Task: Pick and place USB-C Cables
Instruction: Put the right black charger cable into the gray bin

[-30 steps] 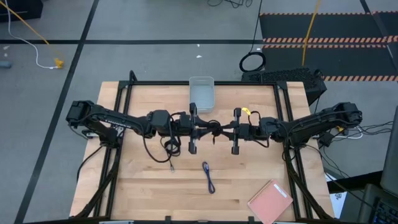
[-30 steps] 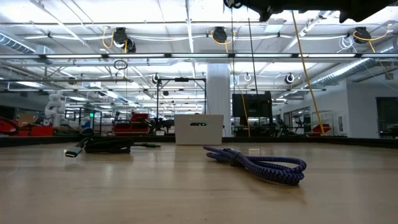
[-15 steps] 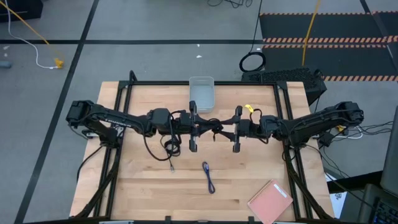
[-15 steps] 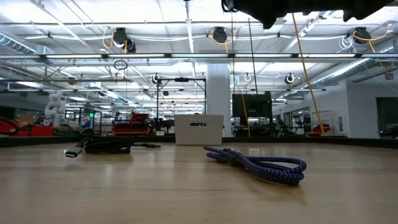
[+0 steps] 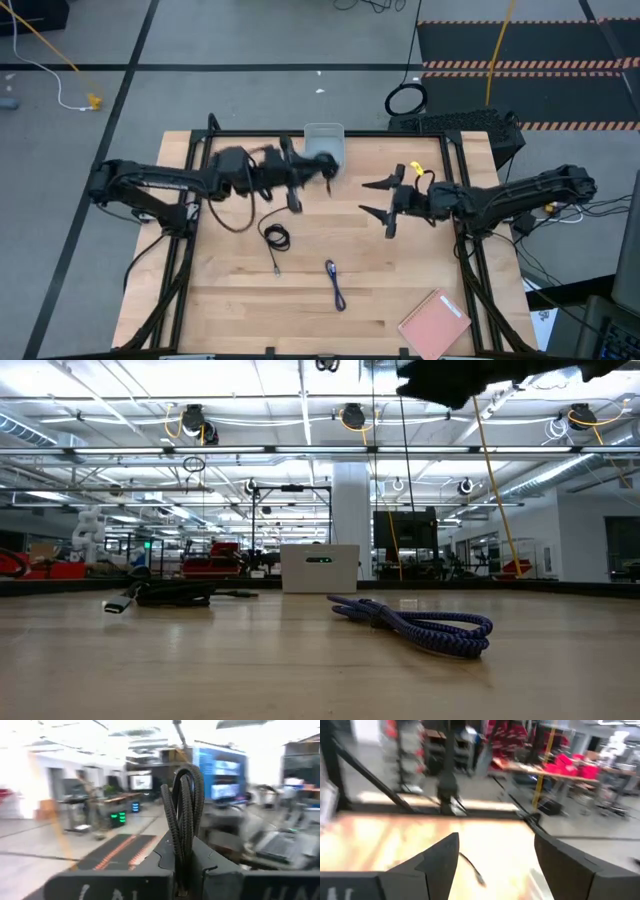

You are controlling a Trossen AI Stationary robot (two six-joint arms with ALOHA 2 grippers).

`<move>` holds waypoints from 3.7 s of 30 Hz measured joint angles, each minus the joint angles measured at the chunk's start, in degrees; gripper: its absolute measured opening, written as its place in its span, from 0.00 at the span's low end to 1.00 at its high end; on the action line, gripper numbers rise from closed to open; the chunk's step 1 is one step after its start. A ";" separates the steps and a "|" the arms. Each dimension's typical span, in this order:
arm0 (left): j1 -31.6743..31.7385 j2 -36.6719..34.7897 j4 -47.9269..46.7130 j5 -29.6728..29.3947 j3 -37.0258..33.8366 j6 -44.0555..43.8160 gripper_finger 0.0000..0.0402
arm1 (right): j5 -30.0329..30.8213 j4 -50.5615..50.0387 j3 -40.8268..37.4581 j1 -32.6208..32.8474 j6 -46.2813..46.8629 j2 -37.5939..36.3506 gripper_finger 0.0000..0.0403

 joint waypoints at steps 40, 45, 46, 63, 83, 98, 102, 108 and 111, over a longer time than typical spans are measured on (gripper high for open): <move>27.17 35.50 -63.24 5.17 51.16 -11.73 0.05 | 2.24 8.50 -13.25 -0.82 -11.02 -7.74 0.60; 28.36 38.20 -63.07 7.10 51.15 -15.00 0.02 | 2.21 6.99 -13.25 -0.82 -10.60 -7.93 0.60; 28.43 38.54 -63.03 7.13 51.15 -15.34 0.03 | 2.21 6.70 -13.25 -0.82 -10.59 -7.93 0.60; 28.32 43.80 -74.71 7.94 51.30 -18.28 0.05 | 2.18 5.88 -13.25 -0.82 -10.51 -7.93 0.60; 28.30 52.80 -73.07 8.03 51.28 -18.66 0.09 | 2.22 4.13 -13.25 -0.90 -9.75 -7.91 0.60; 29.09 54.83 -73.11 6.98 51.24 -19.58 0.07 | 2.26 3.88 -13.25 -0.92 -9.73 -7.91 0.60; 29.04 54.81 -72.77 6.60 51.24 -19.75 0.12 | 2.25 3.87 -13.25 -0.92 -9.72 -7.91 0.60; 29.16 54.81 -72.73 6.62 51.24 -19.88 0.21 | 2.24 3.86 -13.25 -0.92 -9.70 -7.91 0.60; 29.21 54.34 -73.04 8.12 51.24 -19.52 0.25 | 2.24 3.86 -13.25 -0.92 -9.29 -7.91 0.60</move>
